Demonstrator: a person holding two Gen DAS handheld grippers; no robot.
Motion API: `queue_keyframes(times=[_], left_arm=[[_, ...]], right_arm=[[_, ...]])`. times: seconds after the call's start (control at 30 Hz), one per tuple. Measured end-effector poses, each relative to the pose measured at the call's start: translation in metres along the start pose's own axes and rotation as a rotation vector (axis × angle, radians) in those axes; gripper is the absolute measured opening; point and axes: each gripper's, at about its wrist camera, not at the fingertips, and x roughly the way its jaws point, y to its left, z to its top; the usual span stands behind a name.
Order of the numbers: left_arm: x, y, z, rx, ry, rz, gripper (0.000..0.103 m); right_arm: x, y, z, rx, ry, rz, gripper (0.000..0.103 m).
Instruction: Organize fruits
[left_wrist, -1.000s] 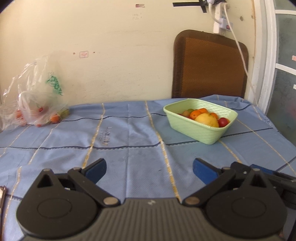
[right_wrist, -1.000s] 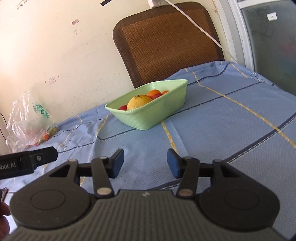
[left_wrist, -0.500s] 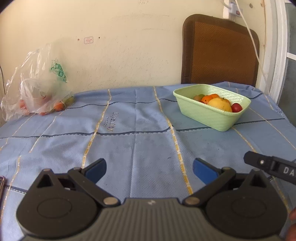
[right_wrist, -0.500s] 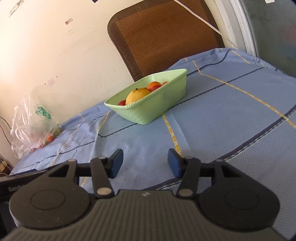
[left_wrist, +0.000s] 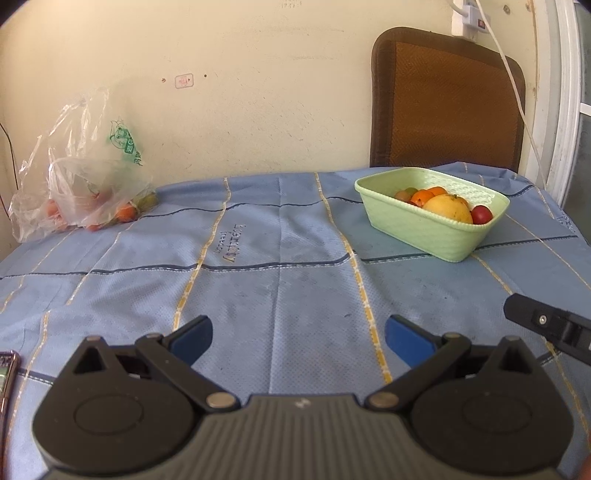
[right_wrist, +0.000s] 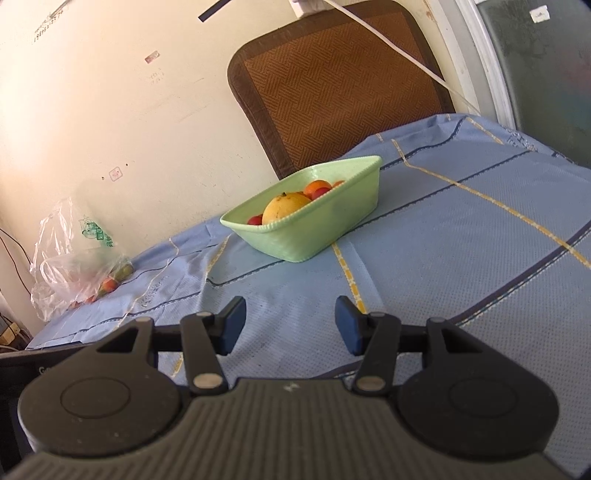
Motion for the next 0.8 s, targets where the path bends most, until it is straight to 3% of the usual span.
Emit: queue_keyframes(times=[0.37,0.8], left_arm=[[-0.0110,-0.0043,0.0038,0.072,-0.094,0.088,0.103],[-0.0076,-0.0021,0.0020,0.089,-0.077,0.117,0.103]], right_arm=[[-0.0011,-0.0027,0.0008,0.013,-0.010,0.012,0.056],[-0.0011,-0.0042,0.0010,0.021,-0.011,0.021,0.056]])
